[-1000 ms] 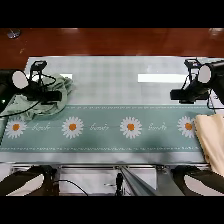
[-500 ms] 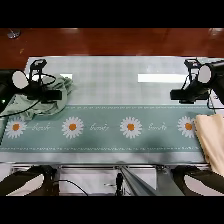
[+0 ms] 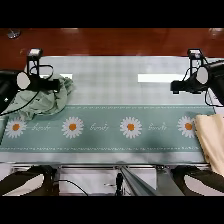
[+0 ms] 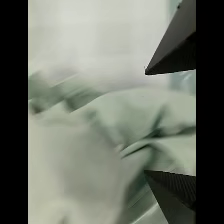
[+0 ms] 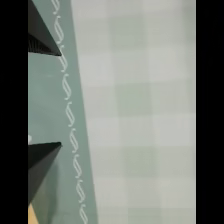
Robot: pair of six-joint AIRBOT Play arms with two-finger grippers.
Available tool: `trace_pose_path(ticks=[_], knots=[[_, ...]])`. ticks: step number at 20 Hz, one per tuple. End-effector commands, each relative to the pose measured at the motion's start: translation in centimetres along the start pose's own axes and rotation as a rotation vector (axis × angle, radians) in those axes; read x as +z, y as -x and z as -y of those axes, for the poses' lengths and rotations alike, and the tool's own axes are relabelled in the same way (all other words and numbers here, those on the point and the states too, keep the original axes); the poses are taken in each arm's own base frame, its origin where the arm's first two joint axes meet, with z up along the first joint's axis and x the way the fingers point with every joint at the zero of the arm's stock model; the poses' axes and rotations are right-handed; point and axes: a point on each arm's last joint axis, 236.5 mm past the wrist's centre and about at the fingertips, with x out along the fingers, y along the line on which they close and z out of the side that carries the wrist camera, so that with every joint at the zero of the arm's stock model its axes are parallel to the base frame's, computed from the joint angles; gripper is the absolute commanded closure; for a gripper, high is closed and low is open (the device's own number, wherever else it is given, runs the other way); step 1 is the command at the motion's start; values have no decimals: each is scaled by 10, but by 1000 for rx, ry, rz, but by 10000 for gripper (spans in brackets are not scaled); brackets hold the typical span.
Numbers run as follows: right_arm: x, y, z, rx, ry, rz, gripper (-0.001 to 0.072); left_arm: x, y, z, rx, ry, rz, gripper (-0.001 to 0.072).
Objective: Fold the shirts.
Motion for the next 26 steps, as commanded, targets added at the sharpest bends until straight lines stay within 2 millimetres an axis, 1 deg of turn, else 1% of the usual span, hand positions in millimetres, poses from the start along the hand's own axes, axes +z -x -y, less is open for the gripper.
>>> trace_pose_path(ticks=[1, 2, 3, 4, 6, 7, 8, 9, 10, 11, 12, 13, 14, 15, 16, 17, 18, 19, 20, 21, 22, 23, 24, 26], knots=[[19, -4, 1, -10, 9, 76, 87, 53, -10, -35, 89, -14, 222, 2], [19, -4, 1, -9, 9, 76, 87, 48, -19, -45, 99, 28, 204, 2], [19, -4, 0, -8, 8, 74, 87, 35, -32, -55, 111, 66, 154, 2], [18, -4, 1, -9, 9, 74, 88, 14, -46, -64, 125, 91, 74, 2], [18, -4, 1, -10, 9, 71, 88, -36, -67, -70, 142, 114, -119, 3], [18, -4, 1, -9, 9, 72, 88, -58, -75, -67, 133, 133, -208, 5], [19, -4, 0, -6, 8, 77, 88, -76, -81, -61, 121, 151, -276, 5], [20, -4, -1, -2, 5, 81, 88, -89, -87, -54, 103, 171, -327, 5], [20, -4, -3, 5, -1, 80, 88, -97, -91, -47, 83, 192, -359, 8], [20, -4, -4, 12, -5, 80, 88, -102, -93, -38, 59, 214, -380, 97], [19, -4, -5, 13, -6, 78, 88, -105, -91, -30, 40, 226, -400, 483], [19, -3, -4, 12, -6, 76, 88, -103, -88, -24, 19, 212, -409, 672], [19, -2, -3, 9, -2, 78, 88, -94, -83, -15, -21, 180, -410, 673], [21, 3, -2, 11, -4, 91, 89, -76, -73, -6, -73, 158, -388, 673], [25, 11, -1, 17, -8, 117, 89, -48, -59, 4, -127, 160, -328, 673], [31, 24, 1, 23, -12, 153, 88, -7, -37, 15, -187, 176, -215, 673], [38, 40, 3, 32, -21, 203, 89, 36, -8, 23, -237, 201, -81, 673], [44, 57, 6, 41, -31, 253, 89, 81, 32, 29, -288, 221, 73, 673], [49, 76, 9, 49, -41, 306, 89, 118, 75, 33, -322, 220, 210, 673], [52, 94, 13, 57, -51, 349, 89, 147, 121, 35, -346, 213, 336, 673], [53, 110, 17, 61, -61, 384, 89, 165, 162, 38, -361, 196, 429, 673], [53, 126, 21, 66, -70, 418, 89, 179, 203, 45, -379, 159, 515, 673], [53, 139, 25, 70, -78, 445, 89, 187, 241, 54, -407, 126, 590, 672], [53, 163, 31, 76, -84, 505, 88, 191, 300, 79, -485, 87, 688, 673]])
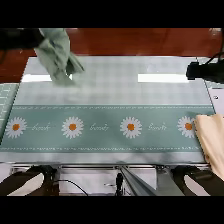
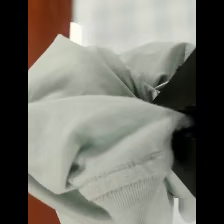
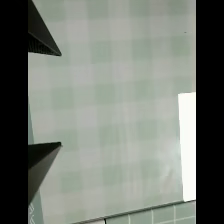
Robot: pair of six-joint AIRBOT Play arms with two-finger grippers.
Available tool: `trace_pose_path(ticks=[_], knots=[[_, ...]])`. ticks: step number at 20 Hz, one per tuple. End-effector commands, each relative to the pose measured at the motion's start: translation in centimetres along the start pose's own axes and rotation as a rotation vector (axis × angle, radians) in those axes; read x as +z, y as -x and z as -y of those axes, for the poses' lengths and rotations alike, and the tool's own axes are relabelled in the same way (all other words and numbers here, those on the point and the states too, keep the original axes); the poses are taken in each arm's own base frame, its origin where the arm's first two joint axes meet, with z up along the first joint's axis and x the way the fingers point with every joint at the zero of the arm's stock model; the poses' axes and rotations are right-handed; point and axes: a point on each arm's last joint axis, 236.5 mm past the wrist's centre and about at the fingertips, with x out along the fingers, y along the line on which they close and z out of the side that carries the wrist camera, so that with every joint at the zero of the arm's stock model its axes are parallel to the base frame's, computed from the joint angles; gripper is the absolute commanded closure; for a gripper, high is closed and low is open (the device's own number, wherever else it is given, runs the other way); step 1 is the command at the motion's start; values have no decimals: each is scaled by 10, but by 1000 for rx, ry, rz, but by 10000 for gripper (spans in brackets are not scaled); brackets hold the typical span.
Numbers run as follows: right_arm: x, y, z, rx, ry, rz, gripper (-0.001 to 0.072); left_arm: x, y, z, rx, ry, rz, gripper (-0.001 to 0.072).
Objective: Fold the shirts.
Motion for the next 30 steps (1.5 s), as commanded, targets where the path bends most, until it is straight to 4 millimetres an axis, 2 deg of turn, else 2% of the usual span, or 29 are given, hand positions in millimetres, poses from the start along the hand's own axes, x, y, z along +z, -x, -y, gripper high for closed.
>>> trace_pose_path(ticks=[1, 3, 5, 6, 8, 9, 10, 12, 14, 16, 17, 18, 19, 20, 21, 22, 23, 24, 25, 26, 27, 28, 29, 30], knots=[[24, 43, 7, 16, -11, 130, 89, 58, 82, 90, -201, -71, 206, 672], [38, 60, 8, 31, -18, 207, 89, 50, 105, 139, -331, -102, 211, 672], [45, 73, 4, 63, -41, 250, 89, 30, 109, 188, -475, -76, 183, 672], [42, 76, 4, 68, -50, 240, 89, 9, 101, 209, -548, -40, 134, 672], [29, 74, 8, 53, -51, 185, 89, -53, 74, 233, -612, 9, -13, 672], [20, 71, 10, 42, -49, 144, 89, -94, 55, 235, -607, 15, -98, 672], [11, 69, 12, 31, -47, 108, 89, -137, 38, 228, -587, -9, -185, 672], [-6, 66, 13, 22, -41, 36, 89, -220, 11, 198, -514, 2, -359, 672], [-18, 60, 2, 61, -42, -9, 89, -294, -3, 161, -429, 38, -515, 671], [-34, 47, -23, 152, -68, -66, 89, -345, -7, 134, -359, 96, -638, 671], [-45, 37, -39, 207, -82, -106, 89, -360, -7, 127, -332, 135, -685, 668], [-56, 26, -54, 254, -99, -146, 89, -367, -7, 124, -324, 142, -712, 580], [-69, 13, -66, 290, -115, -193, 89, -366, -9, 121, -317, 141, -712, 242], [-79, 2, -75, 312, -124, -243, 89, -356, -12, 112, -297, 115, -702, 7], [-82, -3, -85, 348, -164, -284, 89, -340, -11, 98, -275, 85, -708, 5], [-73, 1, -97, 428, -182, -286, 89, -321, -7, 80, -242, 65, -721, 5], [-55, 6, -94, 472, -196, -250, 89, -300, 0, 55, -183, 60, -729, 5], [-39, 8, -72, 450, -230, -220, 89, -275, 8, 21, -103, 54, -718, 6], [-31, 8, -38, 393, -260, -206, 89, -253, 18, -12, -21, 66, -690, 6], [-35, 6, 0, 324, -290, -214, 89, -235, 30, -47, 62, 112, -642, 6], [-52, 4, 35, 253, -318, -253, 89, -227, 41, -75, 123, 183, -595, 6], [-79, 1, 67, 187, -364, -305, 89, -230, 51, -93, 152, 290, -556, 6], [-106, -4, 83, 156, -418, -349, 90, -241, 53, -93, 115, 431, -525, 6], [-138, -12, 87, 151, -492, -393, 90, -256, 49, -77, 21, 549, -521, 6]])
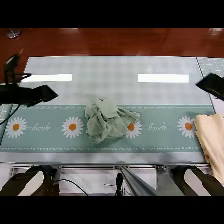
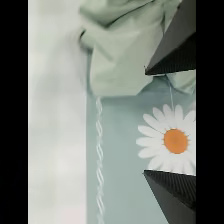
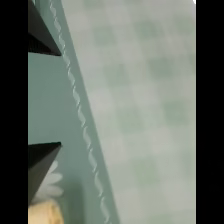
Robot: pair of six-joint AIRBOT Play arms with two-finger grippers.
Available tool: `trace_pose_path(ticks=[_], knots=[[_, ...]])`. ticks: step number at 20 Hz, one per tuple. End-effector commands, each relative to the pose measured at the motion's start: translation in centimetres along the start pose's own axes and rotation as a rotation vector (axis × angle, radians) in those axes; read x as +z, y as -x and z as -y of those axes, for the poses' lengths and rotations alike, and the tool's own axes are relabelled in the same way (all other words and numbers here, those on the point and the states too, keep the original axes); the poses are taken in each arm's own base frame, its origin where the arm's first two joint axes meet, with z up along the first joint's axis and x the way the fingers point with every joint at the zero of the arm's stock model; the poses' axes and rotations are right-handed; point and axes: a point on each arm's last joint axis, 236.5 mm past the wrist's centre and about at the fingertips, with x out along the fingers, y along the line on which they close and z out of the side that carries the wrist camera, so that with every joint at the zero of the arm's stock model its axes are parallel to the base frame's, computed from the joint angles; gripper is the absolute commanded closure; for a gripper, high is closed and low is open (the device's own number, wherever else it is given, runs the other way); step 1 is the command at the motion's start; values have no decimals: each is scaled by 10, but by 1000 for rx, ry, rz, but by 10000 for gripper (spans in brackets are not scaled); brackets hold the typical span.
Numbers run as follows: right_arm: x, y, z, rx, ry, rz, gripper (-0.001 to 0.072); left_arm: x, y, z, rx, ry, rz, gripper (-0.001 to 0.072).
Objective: Fold the shirts.
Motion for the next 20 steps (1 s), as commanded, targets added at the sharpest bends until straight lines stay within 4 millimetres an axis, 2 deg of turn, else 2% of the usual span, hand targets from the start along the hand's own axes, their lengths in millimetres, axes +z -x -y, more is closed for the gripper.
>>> trace_pose_path(ticks=[1, 3, 4, 5, 7, 8, 11, 14, 15, 17, 20], knots=[[-61, -25, 58, -5, -204, -109, 90, -33, -3, 9, -283, 241, -15, 6], [-111, -59, 28, 168, -280, -189, 90, -69, -17, 69, -599, 161, -73, 7], [-135, -70, 10, 249, -297, -234, 90, -86, -27, 81, -648, 129, -102, 7], [-154, -77, -2, 296, -299, -272, 90, -99, -41, 84, -627, 115, -135, 8], [-185, -87, -16, 319, -270, -338, 90, -113, -65, 98, -562, 0, -150, 8], [-193, -89, -23, 324, -241, -359, 90, -113, -74, 108, -540, -45, -138, 8], [-200, -92, -45, 344, -194, -374, 90, -116, -95, 142, -519, -162, -137, 8], [-213, -92, -63, 352, -170, -416, 90, -122, -117, 159, -500, -215, -164, 8], [-218, -92, -69, 357, -150, -427, 90, -126, -121, 163, -504, -221, -187, 47], [-229, -91, -76, 352, -120, -458, 90, -130, -124, 166, -516, -242, -233, 664], [-252, -89, -92, 357, -83, -529, 90, -113, -118, 166, -522, -259, -210, 671]])
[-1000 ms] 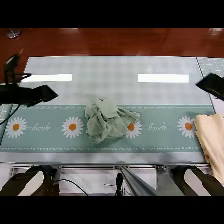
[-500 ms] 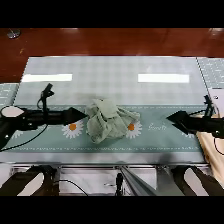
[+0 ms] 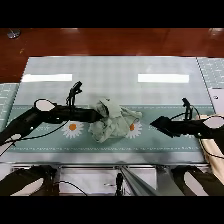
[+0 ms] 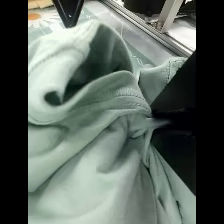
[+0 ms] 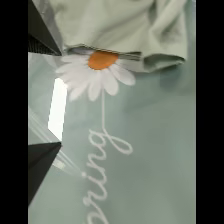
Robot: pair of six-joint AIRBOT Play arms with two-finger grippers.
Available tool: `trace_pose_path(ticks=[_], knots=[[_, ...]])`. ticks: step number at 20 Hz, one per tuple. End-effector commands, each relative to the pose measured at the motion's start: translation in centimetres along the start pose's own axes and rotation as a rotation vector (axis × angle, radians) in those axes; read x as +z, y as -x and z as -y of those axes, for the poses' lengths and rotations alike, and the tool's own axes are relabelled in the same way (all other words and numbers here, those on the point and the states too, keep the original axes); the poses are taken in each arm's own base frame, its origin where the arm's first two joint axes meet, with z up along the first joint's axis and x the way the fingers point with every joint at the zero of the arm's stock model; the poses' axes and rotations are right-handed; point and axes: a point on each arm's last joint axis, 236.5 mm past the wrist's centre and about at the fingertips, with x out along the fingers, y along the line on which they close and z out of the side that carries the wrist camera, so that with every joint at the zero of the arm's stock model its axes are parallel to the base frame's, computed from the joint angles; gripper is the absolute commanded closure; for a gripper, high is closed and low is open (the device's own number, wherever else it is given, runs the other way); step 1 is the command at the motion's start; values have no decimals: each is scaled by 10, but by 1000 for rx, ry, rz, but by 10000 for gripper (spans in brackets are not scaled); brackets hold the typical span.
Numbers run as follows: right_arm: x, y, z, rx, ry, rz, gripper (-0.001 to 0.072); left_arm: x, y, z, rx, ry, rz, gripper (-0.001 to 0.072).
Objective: Fold the shirts.
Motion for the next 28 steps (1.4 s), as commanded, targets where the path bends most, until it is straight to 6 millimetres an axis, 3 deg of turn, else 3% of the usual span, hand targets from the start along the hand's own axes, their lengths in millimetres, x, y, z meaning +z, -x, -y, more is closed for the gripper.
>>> trace_pose_path(ticks=[1, 7, 11, 13, 14, 16, 18, 20, 22, 24, 26, 28], knots=[[-25, -19, -18, 12, 6, -85, 90, 15, 5, 2, -7, -24, 5, 671], [-55, -82, -58, 85, 18, -225, 90, 20, 17, 3, -39, -5, -5, 671], [-33, -110, -95, 124, 35, -199, 90, 20, 17, 3, -39, -5, -4, 671], [-31, -124, -110, 126, 60, -222, 91, 20, 17, 3, -38, -4, -5, 671], [-34, -130, -115, 126, 77, -235, 176, 20, 17, 3, -39, -3, -5, 671], [-35, -137, -126, 132, 116, -240, 673, 19, 17, 3, -43, 1, -10, 671], [-23, -129, -141, 159, 192, -224, 696, 18, 20, 5, -53, 0, -16, 671], [6, -103, -158, 168, 276, -179, 696, 27, 35, 13, -88, -8, -14, 671], [58, -53, -187, 169, 360, -63, 696, 55, 66, 20, -103, -39, 51, 671], [115, 17, -214, 134, 442, 104, 696, 105, 114, 18, -61, -36, 207, 671], [166, 110, -246, 97, 517, 333, 696, 149, 169, 20, -23, -9, 355, 672], [169, 186, -278, 102, 611, 461, 696, 177, 215, 30, -1, -7, 453, 672]])
